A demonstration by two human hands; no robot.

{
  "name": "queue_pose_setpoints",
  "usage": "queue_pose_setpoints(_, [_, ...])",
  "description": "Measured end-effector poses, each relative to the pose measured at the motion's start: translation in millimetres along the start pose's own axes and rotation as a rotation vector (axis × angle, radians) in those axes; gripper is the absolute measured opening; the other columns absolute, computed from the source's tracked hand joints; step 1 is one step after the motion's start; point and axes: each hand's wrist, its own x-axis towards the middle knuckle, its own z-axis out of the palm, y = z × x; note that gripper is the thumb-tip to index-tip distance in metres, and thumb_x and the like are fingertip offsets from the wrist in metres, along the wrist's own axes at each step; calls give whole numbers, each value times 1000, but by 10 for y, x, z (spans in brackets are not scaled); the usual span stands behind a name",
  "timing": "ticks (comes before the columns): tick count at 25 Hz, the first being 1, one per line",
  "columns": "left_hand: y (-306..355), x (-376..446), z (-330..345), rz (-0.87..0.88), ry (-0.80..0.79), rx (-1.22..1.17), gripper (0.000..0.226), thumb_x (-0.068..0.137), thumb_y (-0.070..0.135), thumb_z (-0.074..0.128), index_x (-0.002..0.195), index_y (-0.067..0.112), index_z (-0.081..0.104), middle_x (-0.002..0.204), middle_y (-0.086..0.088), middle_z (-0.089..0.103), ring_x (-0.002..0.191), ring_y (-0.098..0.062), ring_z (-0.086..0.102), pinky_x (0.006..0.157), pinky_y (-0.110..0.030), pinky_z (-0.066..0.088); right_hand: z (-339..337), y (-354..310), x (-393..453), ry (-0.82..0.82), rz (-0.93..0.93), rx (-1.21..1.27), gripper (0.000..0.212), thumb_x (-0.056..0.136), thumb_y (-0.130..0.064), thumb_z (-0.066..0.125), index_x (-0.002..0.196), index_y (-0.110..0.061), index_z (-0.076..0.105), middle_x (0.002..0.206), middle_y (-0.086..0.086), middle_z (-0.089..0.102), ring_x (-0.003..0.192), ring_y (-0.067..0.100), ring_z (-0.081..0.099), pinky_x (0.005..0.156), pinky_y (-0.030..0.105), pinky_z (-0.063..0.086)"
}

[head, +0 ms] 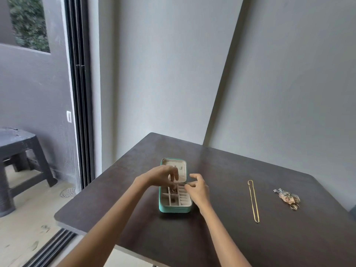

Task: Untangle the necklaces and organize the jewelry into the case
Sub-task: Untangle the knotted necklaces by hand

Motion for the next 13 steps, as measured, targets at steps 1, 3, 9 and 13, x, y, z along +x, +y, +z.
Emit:
queue_pose_setpoints(1, [0, 1, 2, 16, 4, 9, 20, 76, 24, 73, 93, 20, 61, 90, 8, 59, 81, -11, 52, 76, -30, 44, 1, 11, -25, 35, -15, 13, 32, 80, -15, 64, 111, -18, 57, 76, -10, 66, 89, 18, 63, 76, 26, 44])
queue_pose_setpoints(3, [23, -1, 15, 45, 28, 28, 11, 77, 22, 72, 85, 21, 65, 87, 10, 57, 80, -11, 52, 73, -28, 44, 8, 47, -82, 120, -35, 35, 21, 79, -13, 64, 99, -17, 61, 71, -12, 64, 83, 19, 64, 69, 24, 42])
queue_pose_setpoints(9, [250, 14, 29, 68, 63, 334, 28, 85, 42, 62, 96, 20, 74, 103, -1, 61, 97, -19, 56, 81, -31, 40, 21, 86, -184, 287, -28, 24, 12, 80, -13, 61, 91, -20, 62, 86, -5, 70, 82, 20, 64, 64, 25, 40])
queue_pose_setpoints(13, [340, 54, 35, 115, 115, 534, 30, 78, 50, 66, 96, 27, 73, 108, 3, 57, 112, -15, 43, 82, -28, 32, 0, 99, -203, 304, -25, 4, 13, 81, -13, 61, 93, -18, 63, 90, -3, 70, 84, 21, 64, 63, 24, 37])
